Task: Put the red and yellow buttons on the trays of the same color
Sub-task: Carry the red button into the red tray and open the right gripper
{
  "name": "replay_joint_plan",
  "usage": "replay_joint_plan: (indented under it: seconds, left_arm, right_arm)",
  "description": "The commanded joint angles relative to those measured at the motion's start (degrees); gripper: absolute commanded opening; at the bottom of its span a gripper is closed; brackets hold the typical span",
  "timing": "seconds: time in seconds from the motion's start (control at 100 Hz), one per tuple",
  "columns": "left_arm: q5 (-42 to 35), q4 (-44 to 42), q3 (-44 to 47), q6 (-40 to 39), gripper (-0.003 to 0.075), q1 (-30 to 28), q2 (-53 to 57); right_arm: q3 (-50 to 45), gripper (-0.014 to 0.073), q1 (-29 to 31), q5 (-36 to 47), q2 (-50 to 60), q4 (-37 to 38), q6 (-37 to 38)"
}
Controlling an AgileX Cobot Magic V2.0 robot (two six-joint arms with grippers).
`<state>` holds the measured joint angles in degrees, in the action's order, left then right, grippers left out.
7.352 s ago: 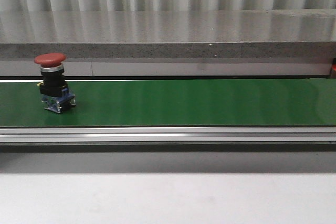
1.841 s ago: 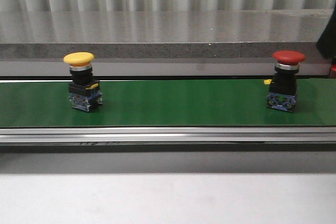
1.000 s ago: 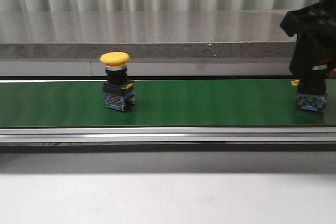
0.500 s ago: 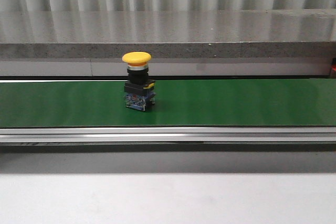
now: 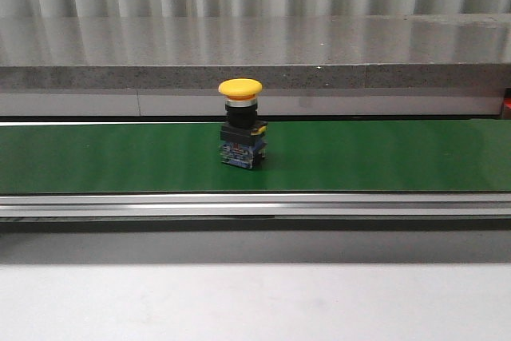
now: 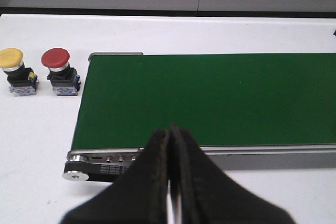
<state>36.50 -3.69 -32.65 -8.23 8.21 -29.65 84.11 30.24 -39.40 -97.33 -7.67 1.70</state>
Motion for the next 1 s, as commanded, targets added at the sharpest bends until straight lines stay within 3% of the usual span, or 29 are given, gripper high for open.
replay_joint_plan:
  seconds: [0.0,0.37,0.99]
  left_arm:
    - [-4.2,-0.2,-1.5,0.0,-0.002,0.4,-0.1]
    - [-4.2,-0.2,-1.5,0.0,-0.002,0.4,-0.1]
    - [-4.2,-0.2,-1.5,0.0,-0.002,0.4,-0.1]
  right_arm:
    - [3.7,0.0132,0.9,5.9,-1.5,-0.2,0.3]
    - [8.8,0.0132,3.2,6.1,-12.3,-0.2,0.3]
    - [8.8,0.0157,4.3,5.1,-17.5,-0.2,0.3]
